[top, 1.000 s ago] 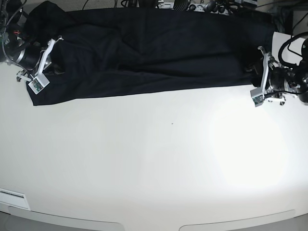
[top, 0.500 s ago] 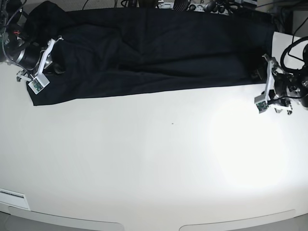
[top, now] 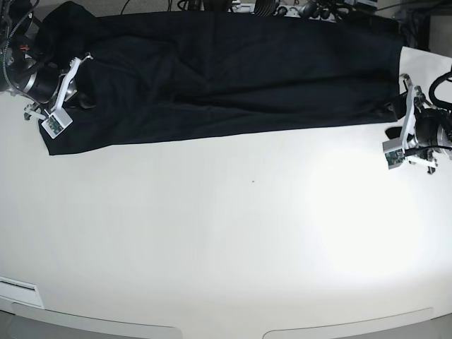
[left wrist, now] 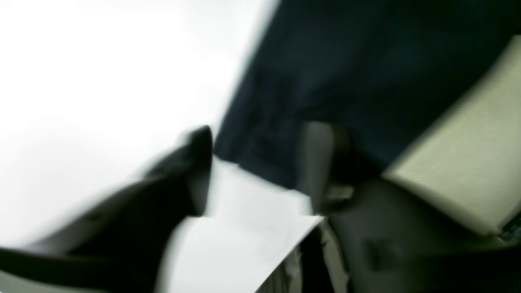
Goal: Fold the T-shirt properly
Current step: 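Pull the folded strip with both grippers to straighten it, then release, then grasp both ends of the long folded strip with both grippers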
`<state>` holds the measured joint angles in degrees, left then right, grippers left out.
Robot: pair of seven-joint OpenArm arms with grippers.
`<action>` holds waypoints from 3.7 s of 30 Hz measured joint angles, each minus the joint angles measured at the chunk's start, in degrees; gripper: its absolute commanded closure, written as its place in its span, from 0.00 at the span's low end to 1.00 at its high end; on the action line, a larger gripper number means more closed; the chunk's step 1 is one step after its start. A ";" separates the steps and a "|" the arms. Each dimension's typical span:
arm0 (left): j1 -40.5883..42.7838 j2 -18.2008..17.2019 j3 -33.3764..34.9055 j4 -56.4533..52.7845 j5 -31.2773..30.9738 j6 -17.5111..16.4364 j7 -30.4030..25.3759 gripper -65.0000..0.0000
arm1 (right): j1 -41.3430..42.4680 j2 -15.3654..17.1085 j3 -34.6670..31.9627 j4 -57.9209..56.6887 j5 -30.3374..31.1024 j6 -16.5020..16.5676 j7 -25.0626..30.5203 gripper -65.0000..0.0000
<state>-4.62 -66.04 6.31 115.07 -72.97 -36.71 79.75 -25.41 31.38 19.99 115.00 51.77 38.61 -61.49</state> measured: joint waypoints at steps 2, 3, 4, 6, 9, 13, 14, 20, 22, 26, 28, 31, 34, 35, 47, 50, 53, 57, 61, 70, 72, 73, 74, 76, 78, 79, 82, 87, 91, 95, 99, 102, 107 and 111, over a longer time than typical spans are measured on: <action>0.07 -0.15 0.00 0.59 -4.52 -0.17 -0.22 1.00 | 0.02 0.00 0.00 0.00 0.09 -0.20 0.02 0.88; 0.28 -0.31 0.00 0.52 -4.61 0.26 -0.20 1.00 | 0.02 0.00 0.00 0.00 0.04 -0.22 0.02 0.88; 0.96 -0.50 -0.02 0.26 -4.11 0.24 -0.22 1.00 | 0.02 0.00 0.00 0.00 0.02 -0.22 0.02 0.88; 3.23 -0.48 -0.04 -0.04 -3.74 0.24 -0.13 1.00 | 0.02 -0.02 0.00 0.00 0.02 -0.22 0.09 0.88; 8.92 -0.13 -0.04 -0.39 -1.70 0.24 -0.31 1.00 | 0.00 -0.02 0.00 0.00 0.04 -0.24 1.38 0.88; 16.39 0.20 0.02 -0.70 6.05 0.24 -3.39 1.00 | 0.66 0.00 0.00 0.00 0.00 -0.24 4.70 0.95; 17.73 0.15 0.02 -0.68 7.76 0.24 -5.18 1.00 | 0.96 -0.02 0.00 0.00 -0.02 -0.24 4.72 0.98; 23.85 3.74 -0.04 -1.79 21.59 1.77 -14.19 1.00 | 0.33 -0.13 -0.44 -0.02 -3.85 -0.26 4.72 1.00; 23.98 5.75 0.00 -3.65 25.49 1.77 -16.65 1.00 | 0.35 -0.13 -2.54 -0.66 -4.57 -0.22 5.16 1.00; 22.97 9.49 -0.66 -7.74 29.03 0.50 -19.82 1.00 | 0.37 -0.13 -9.49 -5.95 -15.98 -2.10 10.51 1.00; 20.79 11.61 -0.76 -9.88 30.62 0.13 -21.05 1.00 | 1.11 -0.09 -12.17 -8.26 -21.29 -4.35 14.84 1.00; 17.40 13.77 -0.81 -12.94 31.04 -0.04 -22.38 1.00 | 3.56 -0.28 -14.32 -9.84 -26.64 -7.87 17.38 1.00; 14.93 14.64 -0.76 -15.13 30.77 0.02 -22.73 1.00 | 5.92 -0.13 -14.43 -10.08 -27.39 -7.80 16.85 1.00; 14.19 14.67 -0.74 -15.50 30.80 0.00 -22.80 1.00 | 6.97 -0.15 -14.51 -10.16 -27.41 -7.91 16.26 1.00; 9.84 16.61 -0.39 -16.44 32.94 3.48 -22.73 1.00 | 16.35 0.07 -14.47 -13.18 -23.63 -9.07 10.69 1.00; 9.84 16.59 -0.39 -16.44 32.92 3.50 -22.73 1.00 | 15.52 1.09 -14.49 -11.67 -12.44 -6.71 0.85 1.00; 10.78 16.57 -0.50 -16.41 32.65 3.52 -23.04 1.00 | 14.12 0.17 -14.49 -11.06 -8.31 -6.23 -0.55 1.00; 11.98 16.59 -0.72 -16.15 32.92 3.89 -23.41 1.00 | 8.98 -1.95 -14.16 -12.98 -17.99 -5.05 8.33 1.00; 12.04 16.52 -0.70 -16.17 32.52 3.45 -24.92 1.00 | 11.34 -2.40 -14.25 -18.99 -21.64 -5.35 15.10 1.00; 11.45 16.74 -0.37 -16.22 35.89 3.06 -29.44 1.00 | 17.11 -2.56 -14.32 -23.21 -22.10 -4.98 14.75 1.00; 10.10 17.20 -0.26 -16.50 36.17 3.30 -29.42 1.00 | 18.71 -2.49 -14.40 -23.50 -23.12 -5.09 14.29 1.00; 9.62 17.55 -0.24 -16.55 36.61 4.83 -29.42 1.00 | 19.34 -2.49 -14.49 -23.69 -23.71 -5.42 14.25 1.00; 9.11 17.77 -0.22 -16.61 37.24 5.38 -29.16 1.00 | 19.78 -2.47 -14.53 -23.74 -24.24 -5.77 13.88 1.00; 8.39 17.84 -0.22 -16.65 37.38 5.49 -28.81 1.00 | 20.48 -2.32 -14.53 -23.91 -24.20 -6.05 13.44 1.00; 7.17 18.08 -0.22 -16.72 35.63 5.46 -27.26 1.00 | 21.81 -2.29 -14.56 -24.02 -23.23 -6.56 11.67 1.00; 6.27 18.21 -0.22 -16.72 34.47 5.44 -26.23 1.00 | 22.91 -2.29 -14.60 -24.11 -22.01 -7.21 10.36 1.00; 2.78 17.86 -0.04 -16.39 30.91 5.27 -21.64 1.00 | 26.18 -0.85 -14.64 -23.74 -17.88 -7.80 6.19 1.00; 2.05 16.28 -4.07 -15.30 22.51 8.83 -18.14 1.00 | 27.26 0.98 -14.32 -19.28 -10.14 -9.14 0.44 1.00; 1.75 18.18 -19.26 -15.50 20.31 9.31 -17.38 1.00 | 27.12 0.85 -14.21 -18.51 -8.68 -10.14 -0.13 0.92; 2.36 24.11 -35.30 -19.37 18.56 12.20 -17.75 1.00 | 27.02 0.83 -10.45 -18.51 -8.57 -8.98 -1.14 0.87; 5.64 29.75 -41.24 -31.19 14.08 10.78 -13.57 1.00 | 27.19 0.85 -2.95 -18.51 -1.11 -8.96 -4.02 0.86; 6.64 30.14 -41.22 -38.40 13.03 10.86 -10.25 0.82 | 26.62 2.64 1.88 -18.51 0.61 -9.01 -5.29 0.86; 5.90 29.68 -40.98 -42.93 12.94 10.88 -11.34 0.46 | 25.40 8.33 6.05 -18.51 2.19 -8.98 -5.60 0.86; 5.68 29.31 -35.67 -43.50 10.82 10.78 -12.48 0.46 | 25.38 9.94 6.75 -18.51 2.25 -9.07 -5.44 0.86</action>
<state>1.06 -36.73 -29.36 71.57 -62.15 -25.93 67.26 -0.03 41.32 26.74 96.49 54.02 29.54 -66.94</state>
